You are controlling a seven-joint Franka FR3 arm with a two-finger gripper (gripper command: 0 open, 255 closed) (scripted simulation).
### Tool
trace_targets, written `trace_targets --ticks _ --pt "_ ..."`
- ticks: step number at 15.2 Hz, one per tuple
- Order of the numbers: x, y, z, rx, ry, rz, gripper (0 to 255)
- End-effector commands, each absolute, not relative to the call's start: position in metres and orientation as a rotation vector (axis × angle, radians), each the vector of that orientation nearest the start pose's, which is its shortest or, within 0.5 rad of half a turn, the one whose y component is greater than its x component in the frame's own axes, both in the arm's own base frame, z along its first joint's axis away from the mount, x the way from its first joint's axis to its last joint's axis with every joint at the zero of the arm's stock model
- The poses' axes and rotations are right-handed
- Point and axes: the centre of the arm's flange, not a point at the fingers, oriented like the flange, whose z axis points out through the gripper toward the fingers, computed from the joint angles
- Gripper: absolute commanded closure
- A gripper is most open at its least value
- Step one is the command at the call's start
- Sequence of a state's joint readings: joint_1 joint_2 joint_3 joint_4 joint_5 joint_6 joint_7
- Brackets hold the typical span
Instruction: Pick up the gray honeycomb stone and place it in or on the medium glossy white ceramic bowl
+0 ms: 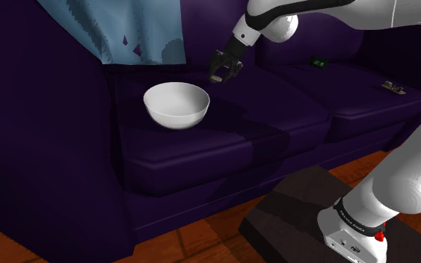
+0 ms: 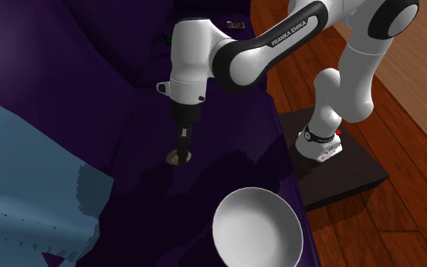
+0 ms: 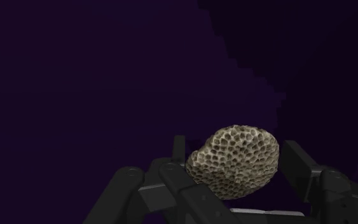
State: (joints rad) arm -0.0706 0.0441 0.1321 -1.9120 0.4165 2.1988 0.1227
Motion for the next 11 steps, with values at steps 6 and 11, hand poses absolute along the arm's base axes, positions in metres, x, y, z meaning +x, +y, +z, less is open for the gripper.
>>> trace_targets --ticks 6,11 --pt "0.593 0.050 0.533 -2.713 0.366 -0.283 255" --pt "0.593 0.050 0.560 -2.713 0.366 -0.283 255"
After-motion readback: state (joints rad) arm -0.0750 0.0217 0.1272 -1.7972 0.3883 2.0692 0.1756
